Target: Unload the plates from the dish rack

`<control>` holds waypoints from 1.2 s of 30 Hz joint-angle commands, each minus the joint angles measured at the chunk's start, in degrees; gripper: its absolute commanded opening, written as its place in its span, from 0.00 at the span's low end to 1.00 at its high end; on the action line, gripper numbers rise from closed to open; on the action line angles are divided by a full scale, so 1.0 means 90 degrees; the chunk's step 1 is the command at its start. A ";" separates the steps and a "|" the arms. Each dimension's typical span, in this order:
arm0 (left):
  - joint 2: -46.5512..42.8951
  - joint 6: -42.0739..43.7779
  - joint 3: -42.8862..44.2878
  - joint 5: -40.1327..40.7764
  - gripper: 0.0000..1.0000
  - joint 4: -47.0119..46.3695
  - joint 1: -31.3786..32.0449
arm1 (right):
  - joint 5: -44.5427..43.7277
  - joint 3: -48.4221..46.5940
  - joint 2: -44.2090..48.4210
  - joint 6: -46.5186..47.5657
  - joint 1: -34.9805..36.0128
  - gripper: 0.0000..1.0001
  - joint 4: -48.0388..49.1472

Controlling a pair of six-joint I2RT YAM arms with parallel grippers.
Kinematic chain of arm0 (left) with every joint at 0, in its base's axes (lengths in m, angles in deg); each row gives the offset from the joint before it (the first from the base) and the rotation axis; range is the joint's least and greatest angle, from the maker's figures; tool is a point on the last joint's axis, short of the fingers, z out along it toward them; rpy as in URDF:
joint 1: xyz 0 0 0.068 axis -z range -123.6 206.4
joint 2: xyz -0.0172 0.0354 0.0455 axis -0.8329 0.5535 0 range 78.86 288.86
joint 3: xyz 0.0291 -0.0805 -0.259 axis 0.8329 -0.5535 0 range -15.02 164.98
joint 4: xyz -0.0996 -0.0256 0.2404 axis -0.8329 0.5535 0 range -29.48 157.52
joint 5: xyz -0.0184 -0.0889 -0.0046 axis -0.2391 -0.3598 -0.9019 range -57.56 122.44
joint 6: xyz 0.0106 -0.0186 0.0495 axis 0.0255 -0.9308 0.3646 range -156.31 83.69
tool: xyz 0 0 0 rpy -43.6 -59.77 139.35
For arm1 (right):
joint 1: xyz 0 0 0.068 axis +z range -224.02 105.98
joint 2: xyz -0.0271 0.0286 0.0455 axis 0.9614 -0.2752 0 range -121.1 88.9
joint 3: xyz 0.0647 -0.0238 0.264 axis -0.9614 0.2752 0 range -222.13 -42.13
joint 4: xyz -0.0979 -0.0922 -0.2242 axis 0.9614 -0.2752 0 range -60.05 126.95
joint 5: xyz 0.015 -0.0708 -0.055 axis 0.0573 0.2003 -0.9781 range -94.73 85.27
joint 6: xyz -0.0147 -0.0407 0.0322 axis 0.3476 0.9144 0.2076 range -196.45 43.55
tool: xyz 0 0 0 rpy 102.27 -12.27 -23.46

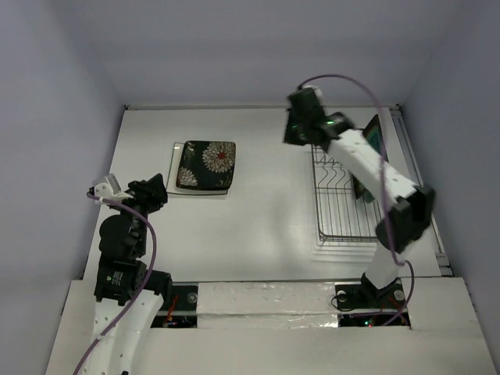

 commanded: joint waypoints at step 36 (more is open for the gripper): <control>-0.0125 0.0045 -0.0057 -0.0021 0.53 -0.0373 0.0031 | 0.0827 0.0637 0.1727 0.2476 -0.4767 0.58 -0.1682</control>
